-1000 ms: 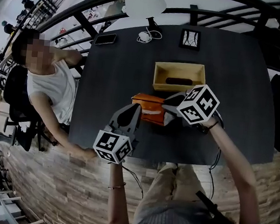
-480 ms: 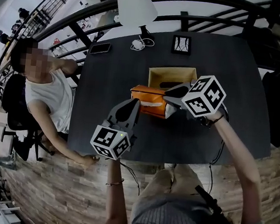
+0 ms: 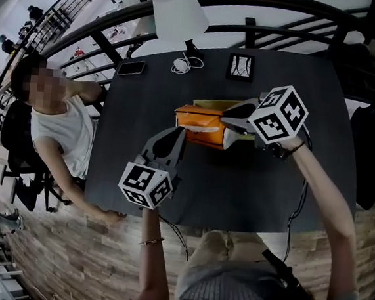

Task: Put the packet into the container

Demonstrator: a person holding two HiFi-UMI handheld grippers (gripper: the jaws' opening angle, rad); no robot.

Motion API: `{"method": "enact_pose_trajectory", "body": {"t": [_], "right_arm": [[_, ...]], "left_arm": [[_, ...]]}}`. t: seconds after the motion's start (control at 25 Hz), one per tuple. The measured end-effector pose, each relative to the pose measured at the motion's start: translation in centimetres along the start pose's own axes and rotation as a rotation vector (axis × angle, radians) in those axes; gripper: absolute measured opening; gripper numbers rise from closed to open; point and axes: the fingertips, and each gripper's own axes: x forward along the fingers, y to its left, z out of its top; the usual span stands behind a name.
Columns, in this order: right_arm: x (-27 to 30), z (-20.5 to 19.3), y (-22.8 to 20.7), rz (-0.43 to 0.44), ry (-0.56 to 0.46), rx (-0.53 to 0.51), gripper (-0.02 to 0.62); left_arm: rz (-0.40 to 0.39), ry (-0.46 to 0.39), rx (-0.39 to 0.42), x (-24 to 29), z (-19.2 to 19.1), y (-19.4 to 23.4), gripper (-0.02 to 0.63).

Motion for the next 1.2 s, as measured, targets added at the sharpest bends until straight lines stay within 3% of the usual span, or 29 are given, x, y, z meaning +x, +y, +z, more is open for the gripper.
{"method": "enact_pose_trajectory", "body": {"t": [0.44,1.2], "right_arm": [[-1.4,0.1,-6.3,0.082,0.073,0.052,0.041],[2.5,-2.1,-10.3,0.163,0.197,0.136,0.041]], "left_arm": [[0.011,0.034,0.001,5.3,-0.4,1.0,0.008],[-0.003,0.094,-0.029,9.0,-2.3,3.7,0.008]]}}
